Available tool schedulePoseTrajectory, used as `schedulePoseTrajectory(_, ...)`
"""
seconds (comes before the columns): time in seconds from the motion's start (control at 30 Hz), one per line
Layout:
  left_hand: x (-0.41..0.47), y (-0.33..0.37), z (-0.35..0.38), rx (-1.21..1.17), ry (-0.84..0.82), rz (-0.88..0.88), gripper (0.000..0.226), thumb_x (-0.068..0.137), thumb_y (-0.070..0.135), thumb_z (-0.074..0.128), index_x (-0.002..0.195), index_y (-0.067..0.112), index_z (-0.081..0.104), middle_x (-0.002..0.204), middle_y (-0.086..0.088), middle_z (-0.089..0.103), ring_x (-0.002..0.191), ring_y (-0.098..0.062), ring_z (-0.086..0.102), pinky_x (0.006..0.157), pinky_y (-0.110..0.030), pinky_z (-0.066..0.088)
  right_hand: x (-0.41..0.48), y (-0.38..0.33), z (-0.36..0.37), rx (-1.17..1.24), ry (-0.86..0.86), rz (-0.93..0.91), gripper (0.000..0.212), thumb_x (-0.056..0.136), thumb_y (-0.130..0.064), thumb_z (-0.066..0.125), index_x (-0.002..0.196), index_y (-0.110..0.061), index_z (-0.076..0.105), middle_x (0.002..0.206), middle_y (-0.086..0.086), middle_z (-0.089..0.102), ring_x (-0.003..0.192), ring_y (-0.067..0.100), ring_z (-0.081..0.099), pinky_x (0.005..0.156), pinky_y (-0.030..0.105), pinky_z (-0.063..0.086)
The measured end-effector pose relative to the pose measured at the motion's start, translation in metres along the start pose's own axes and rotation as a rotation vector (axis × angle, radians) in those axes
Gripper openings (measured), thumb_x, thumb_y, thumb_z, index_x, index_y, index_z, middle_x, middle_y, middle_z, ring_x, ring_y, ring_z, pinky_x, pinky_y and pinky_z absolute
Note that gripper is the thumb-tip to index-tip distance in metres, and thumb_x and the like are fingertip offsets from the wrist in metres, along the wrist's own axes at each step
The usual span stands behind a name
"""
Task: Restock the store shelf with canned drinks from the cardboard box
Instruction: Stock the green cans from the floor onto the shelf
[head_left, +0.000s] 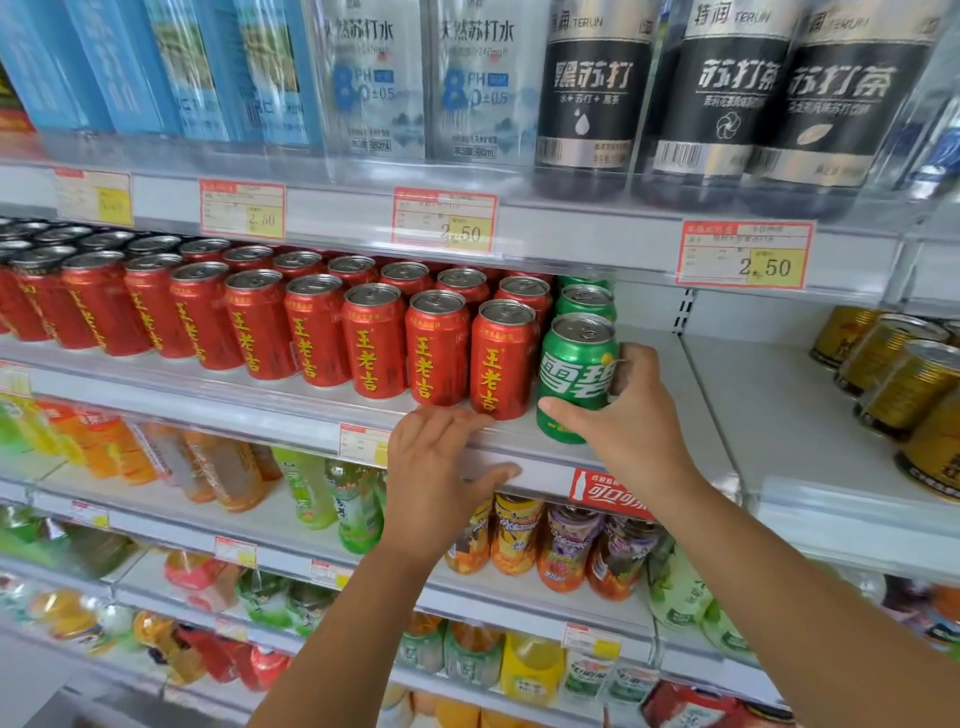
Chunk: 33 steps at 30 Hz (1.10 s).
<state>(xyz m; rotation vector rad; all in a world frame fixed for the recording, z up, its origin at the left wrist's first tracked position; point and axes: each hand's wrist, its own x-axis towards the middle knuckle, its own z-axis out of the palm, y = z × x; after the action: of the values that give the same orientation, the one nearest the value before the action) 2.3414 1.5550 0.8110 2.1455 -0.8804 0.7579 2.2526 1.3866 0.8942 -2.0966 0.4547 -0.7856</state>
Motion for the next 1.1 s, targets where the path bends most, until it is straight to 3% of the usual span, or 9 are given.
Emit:
schedulePoseTrajectory(0.27, -0.003, 0.001, 0.005, -0.054, 0.088, 0.032, 0.052, 0.072, 0.059, 0.069, 0.106, 0.019, 0.069, 0.103, 0.004, 0.065, 0.104, -0.018, 0.051, 0.097, -0.032, 0.035, 0.009, 0.007, 0.014, 0.013, -0.007, 0.016, 0.084, 0.062, -0.038, 0.088, 0.124, -0.022, 0.034, 0.117, -0.004, 0.057, 0.104, 0.012, 0.059, 0.083, 0.028, 0.049)
schedulePoseTrajectory(0.43, -0.004, 0.002, 0.005, -0.047, 0.076, 0.038, 0.049, 0.074, 0.056, 0.07, 0.105, 0.018, 0.069, 0.102, 0.005, 0.064, 0.103, -0.022, 0.056, 0.098, -0.037, 0.039, 0.008, 0.002, 0.005, 0.024, -0.1, 0.083, 0.079, 0.068, -0.033, 0.086, 0.118, -0.032, 0.026, 0.111, -0.011, 0.051, 0.099, 0.007, 0.056, 0.071, 0.012, 0.038)
schedulePoseTrajectory(0.63, -0.002, 0.001, 0.001, -0.019, 0.035, 0.045, 0.048, 0.074, 0.051, 0.075, 0.109, 0.019, 0.07, 0.105, 0.004, 0.067, 0.103, -0.025, 0.06, 0.097, -0.038, 0.04, -0.008, -0.003, -0.008, -0.069, -0.139, 0.085, 0.088, 0.071, -0.038, 0.082, 0.138, -0.034, 0.024, 0.117, -0.017, 0.046, 0.11, 0.003, 0.049, 0.088, 0.021, 0.037)
schedulePoseTrajectory(0.73, -0.008, 0.022, -0.002, -0.094, 0.118, 0.143, 0.035, 0.078, 0.03, 0.075, 0.107, 0.011, 0.071, 0.111, -0.004, 0.067, 0.108, -0.024, 0.057, 0.101, -0.037, 0.04, -0.042, 0.002, -0.027, 0.011, 0.047, 0.048, 0.069, 0.077, -0.036, 0.076, 0.134, -0.039, 0.036, 0.123, -0.017, 0.053, 0.116, -0.002, 0.048, 0.099, 0.021, 0.037)
schedulePoseTrajectory(0.8, -0.024, 0.051, 0.003, -0.209, 0.1, 0.198, 0.028, 0.08, 0.021, 0.071, 0.105, 0.008, 0.071, 0.11, -0.005, 0.067, 0.109, -0.022, 0.056, 0.102, -0.031, 0.038, -0.073, 0.019, -0.048, 0.058, 0.139, 0.033, 0.048, 0.084, -0.031, 0.069, 0.125, -0.038, 0.045, 0.113, -0.016, 0.06, 0.11, -0.001, 0.056, 0.097, 0.023, 0.043)
schedulePoseTrajectory(0.87, -0.052, 0.087, 0.016, -0.383, -0.074, 0.196, 0.026, 0.083, 0.021, 0.063, 0.106, 0.011, 0.07, 0.11, -0.002, 0.067, 0.108, -0.016, 0.056, 0.101, -0.02, 0.036, -0.108, 0.05, -0.073, 0.055, 0.16, 0.108, 0.037, 0.087, -0.027, 0.065, 0.118, -0.038, 0.049, 0.102, -0.017, 0.064, 0.101, 0.001, 0.061, 0.088, 0.022, 0.047)
schedulePoseTrajectory(0.97, -0.114, 0.137, 0.053, -0.52, -0.47, 0.14, 0.027, 0.087, 0.028, 0.057, 0.112, 0.02, 0.066, 0.116, 0.004, 0.064, 0.111, -0.011, 0.055, 0.099, -0.008, 0.033, -0.165, 0.112, -0.106, 0.015, 0.16, 0.318, 0.029, 0.09, -0.022, 0.064, 0.114, -0.035, 0.054, 0.093, -0.021, 0.064, 0.091, -0.004, 0.061, 0.074, 0.01, 0.046)
schedulePoseTrajectory(1.1, -0.219, 0.17, 0.121, -0.554, -0.96, 0.047, 0.028, 0.084, 0.032, 0.056, 0.112, 0.035, 0.058, 0.118, 0.017, 0.057, 0.111, -0.008, 0.056, 0.096, -0.023, 0.044, -0.253, 0.207, -0.136, 0.007, 0.225, 0.67, 0.029, 0.091, -0.017, 0.062, 0.099, -0.044, 0.052, 0.089, -0.017, 0.066, 0.081, -0.003, 0.061, 0.068, 0.01, 0.047)
